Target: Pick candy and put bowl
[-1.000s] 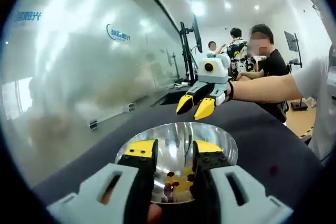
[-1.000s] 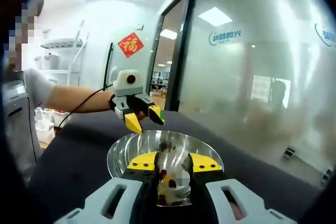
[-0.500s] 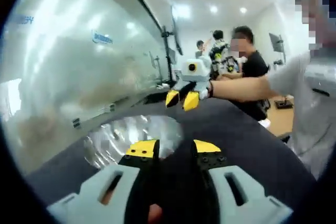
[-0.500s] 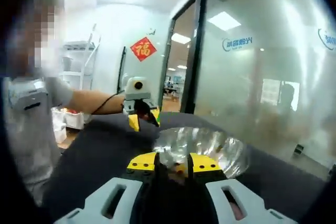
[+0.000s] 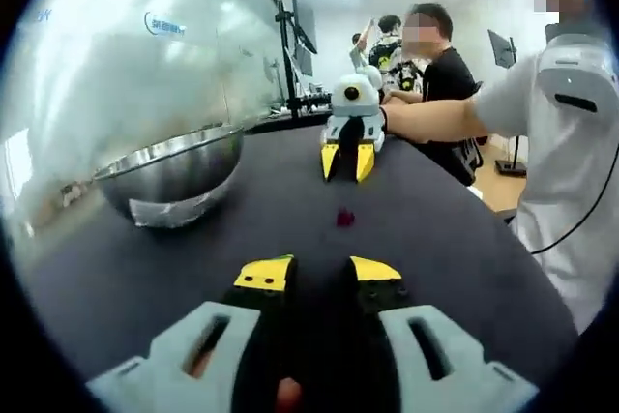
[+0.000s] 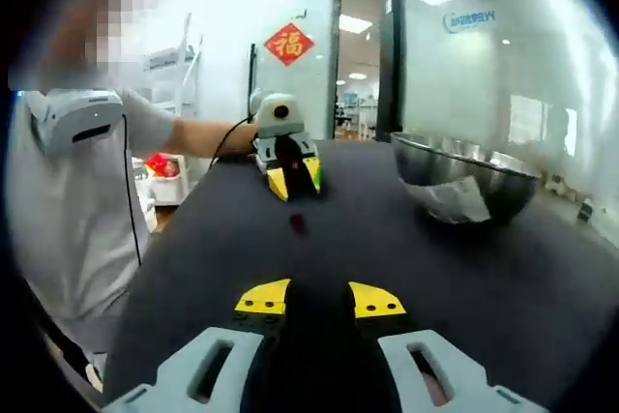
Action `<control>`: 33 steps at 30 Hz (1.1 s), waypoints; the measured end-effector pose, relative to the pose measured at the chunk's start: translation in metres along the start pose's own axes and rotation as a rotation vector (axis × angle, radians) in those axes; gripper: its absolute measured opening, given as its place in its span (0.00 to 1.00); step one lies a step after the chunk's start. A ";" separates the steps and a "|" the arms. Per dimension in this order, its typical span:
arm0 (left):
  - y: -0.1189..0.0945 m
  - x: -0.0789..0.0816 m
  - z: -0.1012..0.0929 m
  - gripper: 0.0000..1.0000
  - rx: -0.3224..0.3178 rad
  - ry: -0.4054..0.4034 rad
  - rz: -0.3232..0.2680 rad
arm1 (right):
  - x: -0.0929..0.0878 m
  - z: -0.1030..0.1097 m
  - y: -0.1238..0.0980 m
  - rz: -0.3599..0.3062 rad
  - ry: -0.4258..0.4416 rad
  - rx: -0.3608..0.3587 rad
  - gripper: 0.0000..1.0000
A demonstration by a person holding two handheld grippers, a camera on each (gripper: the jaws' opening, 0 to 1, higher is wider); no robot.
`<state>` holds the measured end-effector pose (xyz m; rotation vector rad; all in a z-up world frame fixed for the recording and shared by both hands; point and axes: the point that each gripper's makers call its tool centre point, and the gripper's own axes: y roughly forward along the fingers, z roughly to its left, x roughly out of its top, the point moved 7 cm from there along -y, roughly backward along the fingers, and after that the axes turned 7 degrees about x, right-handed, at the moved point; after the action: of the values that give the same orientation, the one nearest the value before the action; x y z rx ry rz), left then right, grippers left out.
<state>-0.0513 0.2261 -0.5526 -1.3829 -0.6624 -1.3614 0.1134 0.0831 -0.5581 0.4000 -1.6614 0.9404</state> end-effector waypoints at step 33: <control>0.029 0.013 -0.016 0.00 -0.089 0.077 -0.013 | 0.022 0.000 0.050 -0.003 -0.101 0.081 0.02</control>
<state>-0.0282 0.1992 -0.5518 -1.3913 -0.5667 -1.4625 0.0720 0.1185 -0.5560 0.5115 -1.7175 1.0019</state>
